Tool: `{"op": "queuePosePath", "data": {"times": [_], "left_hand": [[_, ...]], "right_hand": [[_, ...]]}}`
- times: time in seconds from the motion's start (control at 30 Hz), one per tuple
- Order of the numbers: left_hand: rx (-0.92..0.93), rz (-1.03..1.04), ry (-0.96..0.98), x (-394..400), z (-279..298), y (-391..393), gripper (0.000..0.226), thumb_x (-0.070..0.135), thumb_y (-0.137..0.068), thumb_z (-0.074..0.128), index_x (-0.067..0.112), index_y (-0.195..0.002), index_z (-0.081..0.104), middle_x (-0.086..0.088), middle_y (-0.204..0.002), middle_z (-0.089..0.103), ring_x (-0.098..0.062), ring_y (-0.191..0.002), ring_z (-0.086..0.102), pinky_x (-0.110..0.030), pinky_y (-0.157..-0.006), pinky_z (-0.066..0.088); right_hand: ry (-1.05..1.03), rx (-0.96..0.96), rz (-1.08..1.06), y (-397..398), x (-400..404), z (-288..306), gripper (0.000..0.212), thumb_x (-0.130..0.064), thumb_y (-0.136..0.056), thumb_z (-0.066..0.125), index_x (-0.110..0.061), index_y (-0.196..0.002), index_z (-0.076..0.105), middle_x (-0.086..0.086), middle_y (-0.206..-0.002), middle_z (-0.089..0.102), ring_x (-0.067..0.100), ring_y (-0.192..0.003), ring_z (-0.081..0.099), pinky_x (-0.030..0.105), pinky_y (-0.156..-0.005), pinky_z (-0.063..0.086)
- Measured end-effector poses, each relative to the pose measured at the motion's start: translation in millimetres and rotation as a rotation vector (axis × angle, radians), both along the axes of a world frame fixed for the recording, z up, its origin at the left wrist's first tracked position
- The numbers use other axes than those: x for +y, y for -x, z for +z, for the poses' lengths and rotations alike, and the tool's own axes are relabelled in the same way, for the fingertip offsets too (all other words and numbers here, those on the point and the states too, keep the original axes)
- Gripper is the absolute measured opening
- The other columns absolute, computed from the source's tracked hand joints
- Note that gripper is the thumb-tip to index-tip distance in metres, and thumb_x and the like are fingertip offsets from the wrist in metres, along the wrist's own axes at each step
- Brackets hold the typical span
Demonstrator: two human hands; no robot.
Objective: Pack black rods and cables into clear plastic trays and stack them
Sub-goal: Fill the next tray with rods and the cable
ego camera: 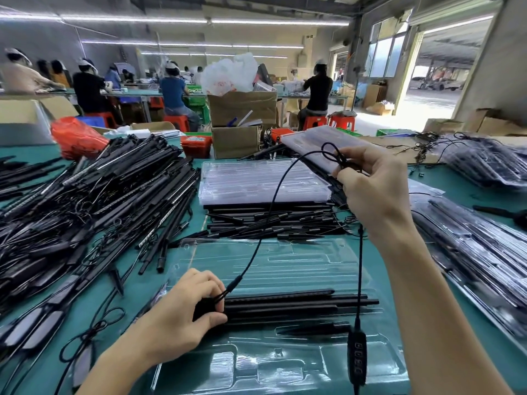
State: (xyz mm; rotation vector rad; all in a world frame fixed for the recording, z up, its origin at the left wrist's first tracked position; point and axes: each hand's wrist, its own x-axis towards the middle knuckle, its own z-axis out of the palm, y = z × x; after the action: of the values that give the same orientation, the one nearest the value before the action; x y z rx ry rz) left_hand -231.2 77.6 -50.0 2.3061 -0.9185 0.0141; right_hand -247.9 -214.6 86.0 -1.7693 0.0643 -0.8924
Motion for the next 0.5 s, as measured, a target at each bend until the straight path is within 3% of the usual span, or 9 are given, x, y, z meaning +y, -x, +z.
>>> {"op": "queuePosePath", "data": {"times": [0.07, 0.17, 0.4, 0.5], "left_hand": [[0.015, 0.006, 0.032, 2.5, 1.0, 0.6, 0.023, 0.02, -0.085, 0.079, 0.03, -0.079, 0.059, 0.017, -0.105, 0.058, -0.01, -0.107, 0.049, -0.016, -0.094, 0.035], [0.05, -0.007, 0.067, 6.4, 2.7, 0.5, 0.023, 0.019, -0.085, 0.08, 0.03, -0.078, 0.06, 0.015, -0.105, 0.06, -0.011, -0.108, 0.051, -0.017, -0.094, 0.036], [0.065, -0.044, -0.011, 7.4, 1.9, 3.8, 0.019, 0.033, -0.081, 0.081, 0.034, -0.086, 0.063, 0.02, -0.112, 0.058, -0.006, -0.105, 0.052, -0.013, -0.089, 0.037], [0.049, -0.029, 0.004, 6.6, 1.0, 5.3, 0.019, 0.044, -0.081, 0.077, 0.036, -0.09, 0.063, 0.019, -0.106, 0.062, -0.007, -0.103, 0.055, -0.018, -0.087, 0.042]], "right_hand": [[-0.038, 0.004, 0.044, 1.5, 0.0, 1.7, 0.023, -0.018, -0.073, 0.058, -0.03, -0.089, 0.07, 0.001, -0.088, 0.073, 0.008, -0.068, 0.059, 0.026, -0.062, 0.048], [-0.063, 0.015, 0.093, 2.3, -0.5, 3.4, 0.025, -0.02, -0.07, 0.057, -0.028, -0.089, 0.07, 0.003, -0.087, 0.073, 0.002, -0.061, 0.051, 0.019, -0.058, 0.036], [-0.06, 0.025, 0.141, 1.0, 2.7, 1.3, 0.024, -0.019, -0.07, 0.058, -0.03, -0.089, 0.069, 0.0, -0.083, 0.071, 0.007, -0.063, 0.055, 0.012, -0.051, 0.037], [-0.064, 0.026, 0.147, 1.2, 3.7, 0.6, 0.025, -0.019, -0.07, 0.058, -0.031, -0.09, 0.068, -0.001, -0.083, 0.071, 0.006, -0.063, 0.056, 0.008, -0.047, 0.037]]}}
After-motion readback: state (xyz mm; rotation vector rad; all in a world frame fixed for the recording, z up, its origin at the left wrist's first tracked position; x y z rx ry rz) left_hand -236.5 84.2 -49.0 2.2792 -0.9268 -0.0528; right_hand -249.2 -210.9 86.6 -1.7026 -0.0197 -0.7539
